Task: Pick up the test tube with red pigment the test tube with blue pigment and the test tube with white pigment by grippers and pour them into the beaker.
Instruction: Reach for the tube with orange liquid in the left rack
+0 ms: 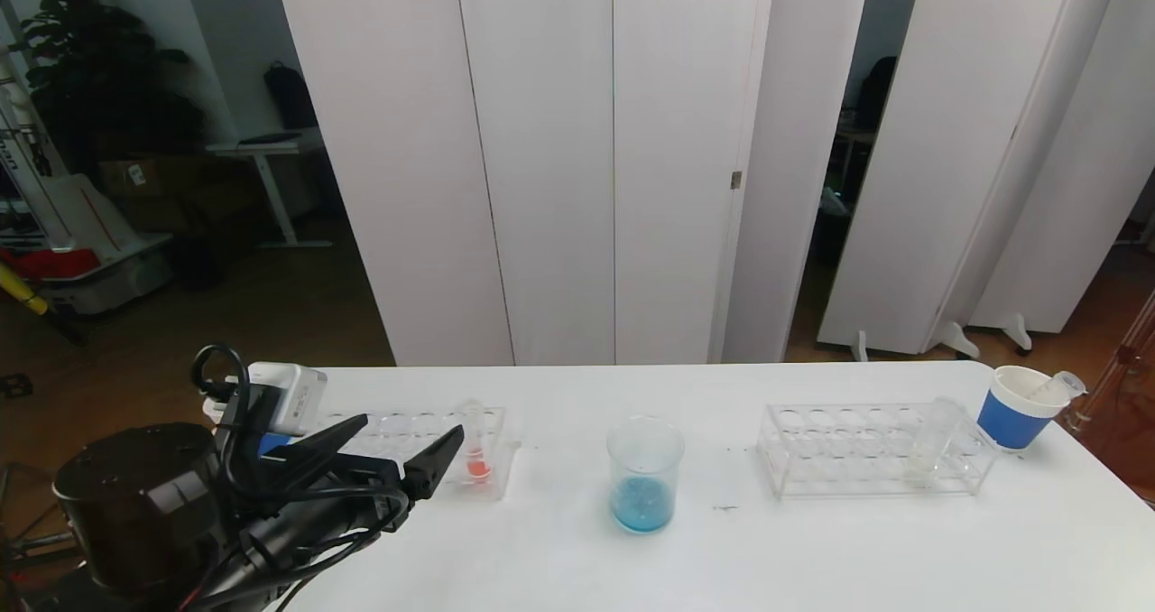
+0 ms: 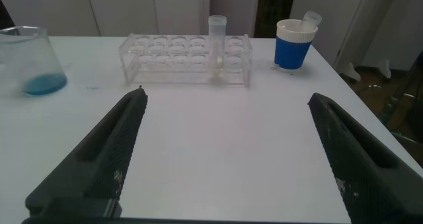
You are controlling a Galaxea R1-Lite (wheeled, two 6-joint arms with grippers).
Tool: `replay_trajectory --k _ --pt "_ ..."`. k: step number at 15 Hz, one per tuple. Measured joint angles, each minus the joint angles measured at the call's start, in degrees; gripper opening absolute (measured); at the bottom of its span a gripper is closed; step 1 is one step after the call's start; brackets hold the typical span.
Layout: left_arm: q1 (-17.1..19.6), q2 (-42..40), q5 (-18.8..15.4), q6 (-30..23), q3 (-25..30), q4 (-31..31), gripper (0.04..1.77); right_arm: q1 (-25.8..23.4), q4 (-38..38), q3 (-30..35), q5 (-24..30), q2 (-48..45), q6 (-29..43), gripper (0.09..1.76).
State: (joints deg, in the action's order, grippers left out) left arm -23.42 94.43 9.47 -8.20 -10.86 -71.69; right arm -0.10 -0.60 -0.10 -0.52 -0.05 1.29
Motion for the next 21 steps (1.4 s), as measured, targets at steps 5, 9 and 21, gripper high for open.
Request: replay_trajectory --k 5,9,21 --pt "-2.3 8.3 4.5 -0.6 0.4 -9.0 1.75 0.0 0.0 0.0 0.0 0.0 0.0 1.75" --pt "-3.7 11.1 4.9 -2.1 0.7 -10.6 1.75 0.0 0.0 0.0 0.0 0.0 0.0 1.75" --pt "-5.8 22.9 14.3 -4.5 -3.6 -17.7 1.75 0.0 0.0 0.0 0.0 0.0 0.0 1.75"
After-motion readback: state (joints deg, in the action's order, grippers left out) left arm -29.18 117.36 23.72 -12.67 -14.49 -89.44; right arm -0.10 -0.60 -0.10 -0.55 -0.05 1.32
